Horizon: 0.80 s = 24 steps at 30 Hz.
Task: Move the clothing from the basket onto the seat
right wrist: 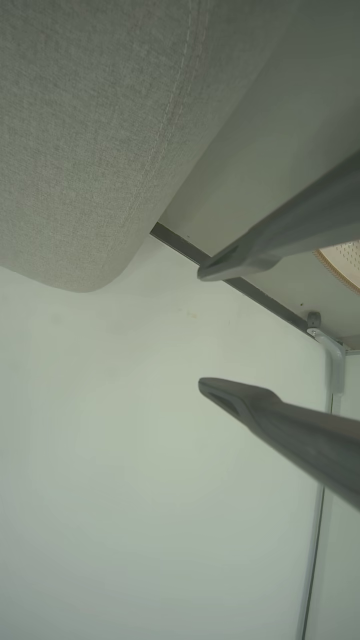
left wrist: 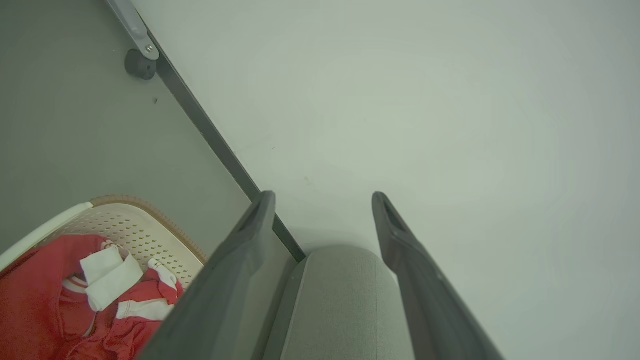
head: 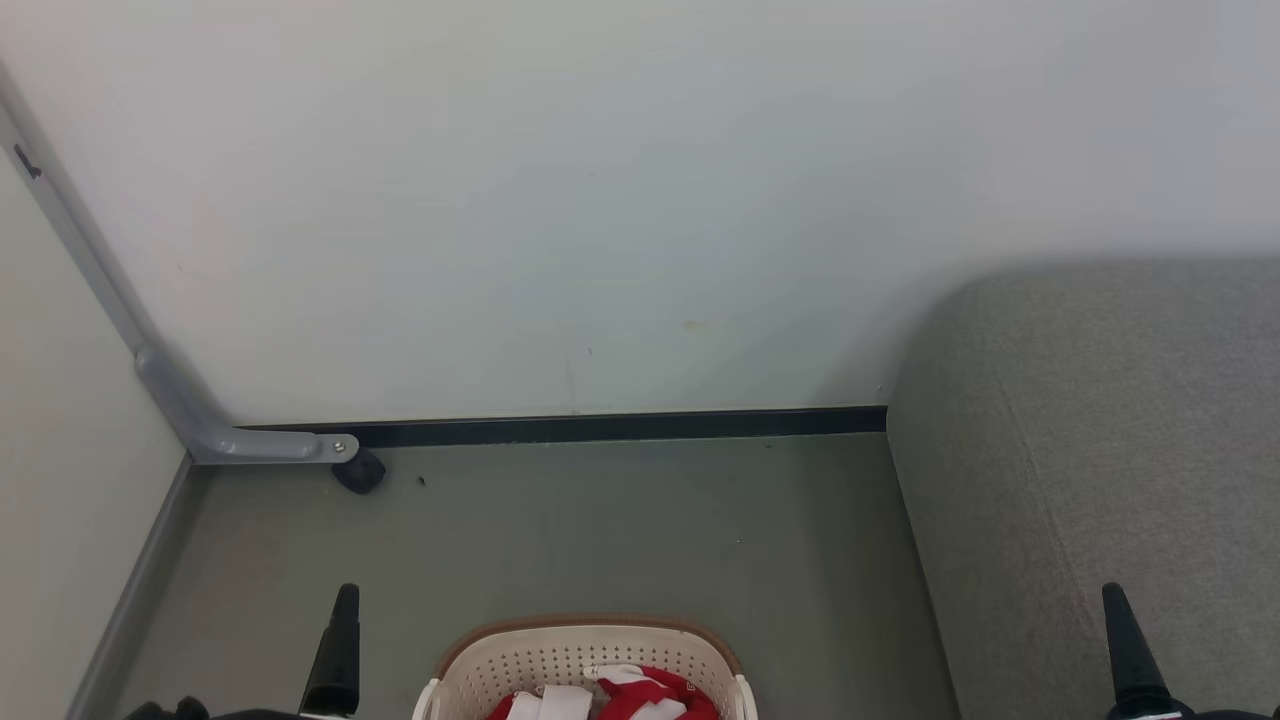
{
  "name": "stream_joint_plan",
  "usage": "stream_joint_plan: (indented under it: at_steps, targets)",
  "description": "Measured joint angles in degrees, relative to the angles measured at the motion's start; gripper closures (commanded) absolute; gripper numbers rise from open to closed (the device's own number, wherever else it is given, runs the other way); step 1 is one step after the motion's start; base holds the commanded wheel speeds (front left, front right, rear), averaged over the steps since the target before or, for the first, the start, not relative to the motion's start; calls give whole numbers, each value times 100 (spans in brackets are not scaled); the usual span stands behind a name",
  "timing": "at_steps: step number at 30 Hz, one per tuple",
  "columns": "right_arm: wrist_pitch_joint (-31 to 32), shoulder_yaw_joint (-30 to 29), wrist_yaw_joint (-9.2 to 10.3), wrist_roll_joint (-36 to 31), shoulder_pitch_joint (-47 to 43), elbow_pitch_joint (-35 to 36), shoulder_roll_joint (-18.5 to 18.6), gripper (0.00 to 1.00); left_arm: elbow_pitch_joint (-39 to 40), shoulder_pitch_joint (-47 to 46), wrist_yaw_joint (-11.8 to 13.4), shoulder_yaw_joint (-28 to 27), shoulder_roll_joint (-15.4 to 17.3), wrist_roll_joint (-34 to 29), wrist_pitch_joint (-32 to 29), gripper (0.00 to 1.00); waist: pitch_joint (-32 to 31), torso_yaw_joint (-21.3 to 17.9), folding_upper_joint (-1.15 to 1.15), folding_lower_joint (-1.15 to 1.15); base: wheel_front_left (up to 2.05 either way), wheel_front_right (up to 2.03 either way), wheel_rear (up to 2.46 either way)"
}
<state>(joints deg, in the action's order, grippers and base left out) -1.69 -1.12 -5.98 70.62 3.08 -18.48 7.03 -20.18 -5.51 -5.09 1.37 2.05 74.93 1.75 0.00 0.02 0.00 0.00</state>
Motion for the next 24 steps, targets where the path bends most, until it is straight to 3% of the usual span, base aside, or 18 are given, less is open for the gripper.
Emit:
stream_joint_plan:
  at_steps: [24]
  targets:
    - [-503, 846, 453, -2348, 106, 48, 497, 0, 60, -124, 466, 703, 203, -2630, 511, 0, -124, 6, 0, 0, 0, 0, 0]
